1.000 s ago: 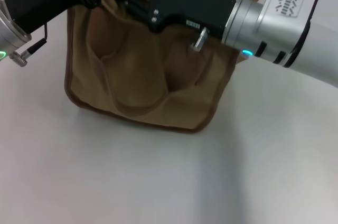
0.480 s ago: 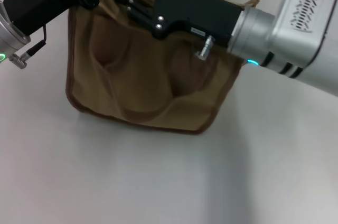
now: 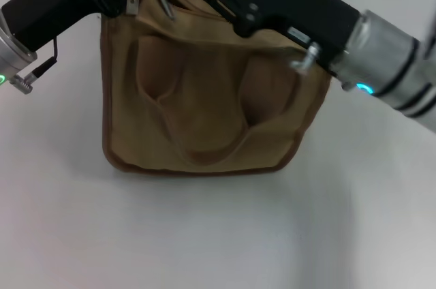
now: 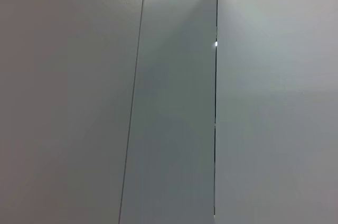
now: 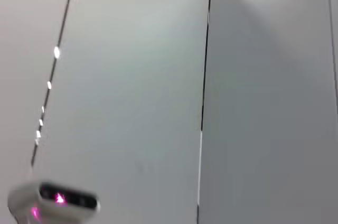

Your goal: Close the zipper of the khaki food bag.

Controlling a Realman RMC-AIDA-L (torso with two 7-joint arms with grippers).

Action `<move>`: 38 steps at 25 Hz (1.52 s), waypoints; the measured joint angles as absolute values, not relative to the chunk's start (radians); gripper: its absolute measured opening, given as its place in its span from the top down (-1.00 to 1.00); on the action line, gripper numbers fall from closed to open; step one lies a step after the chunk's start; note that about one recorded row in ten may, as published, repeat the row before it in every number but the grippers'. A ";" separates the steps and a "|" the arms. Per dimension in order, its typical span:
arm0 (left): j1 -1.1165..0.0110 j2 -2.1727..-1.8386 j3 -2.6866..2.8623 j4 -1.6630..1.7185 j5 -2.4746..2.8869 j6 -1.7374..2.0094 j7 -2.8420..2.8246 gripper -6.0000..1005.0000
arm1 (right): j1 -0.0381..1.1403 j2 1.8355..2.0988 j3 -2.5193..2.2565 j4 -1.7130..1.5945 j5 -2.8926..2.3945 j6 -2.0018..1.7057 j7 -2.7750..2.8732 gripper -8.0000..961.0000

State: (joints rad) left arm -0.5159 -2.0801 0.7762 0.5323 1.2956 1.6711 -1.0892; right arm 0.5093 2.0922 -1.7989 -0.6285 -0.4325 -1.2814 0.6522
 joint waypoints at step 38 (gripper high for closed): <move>-0.515 -2.080 0.806 0.512 1.267 1.686 -1.077 0.89 | 0.859 1.888 -1.240 -0.482 -1.234 -1.660 2.253 0.11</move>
